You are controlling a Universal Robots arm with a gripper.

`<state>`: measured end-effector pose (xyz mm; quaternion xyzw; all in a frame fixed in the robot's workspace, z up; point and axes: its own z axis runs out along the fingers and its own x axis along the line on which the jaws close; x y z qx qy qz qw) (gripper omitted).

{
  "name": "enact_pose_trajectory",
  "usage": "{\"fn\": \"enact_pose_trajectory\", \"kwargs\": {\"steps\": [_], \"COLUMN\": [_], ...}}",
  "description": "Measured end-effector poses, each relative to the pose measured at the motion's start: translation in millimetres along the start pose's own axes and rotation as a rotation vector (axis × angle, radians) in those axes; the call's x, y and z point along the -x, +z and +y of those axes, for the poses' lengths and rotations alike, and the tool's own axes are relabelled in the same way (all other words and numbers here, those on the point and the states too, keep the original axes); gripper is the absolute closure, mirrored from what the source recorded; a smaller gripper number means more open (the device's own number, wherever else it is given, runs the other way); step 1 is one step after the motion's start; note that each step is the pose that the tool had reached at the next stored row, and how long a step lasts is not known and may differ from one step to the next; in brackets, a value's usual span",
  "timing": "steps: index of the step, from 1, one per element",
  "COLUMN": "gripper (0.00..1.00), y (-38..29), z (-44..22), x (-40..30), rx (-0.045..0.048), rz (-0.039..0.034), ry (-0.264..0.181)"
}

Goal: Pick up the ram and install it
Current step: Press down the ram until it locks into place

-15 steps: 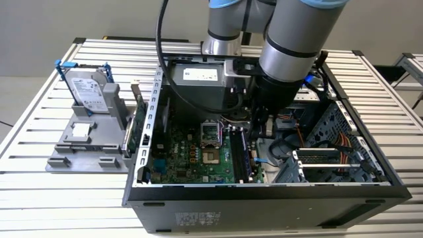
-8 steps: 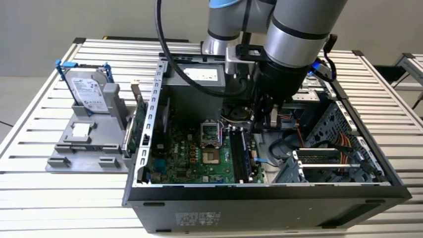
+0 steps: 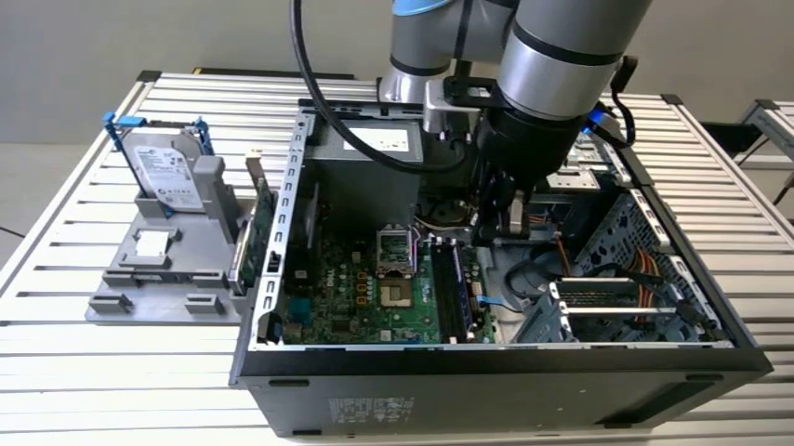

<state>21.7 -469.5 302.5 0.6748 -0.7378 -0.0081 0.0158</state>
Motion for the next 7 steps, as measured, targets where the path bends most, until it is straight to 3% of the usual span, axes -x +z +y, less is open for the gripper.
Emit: {"fn": "enact_pose_trajectory", "kwargs": {"steps": [7], "gripper": [1.0], "y": [-0.2], "z": [0.0], "x": [0.0], "rx": [0.0], "rz": [0.0], "ry": [0.0]}}
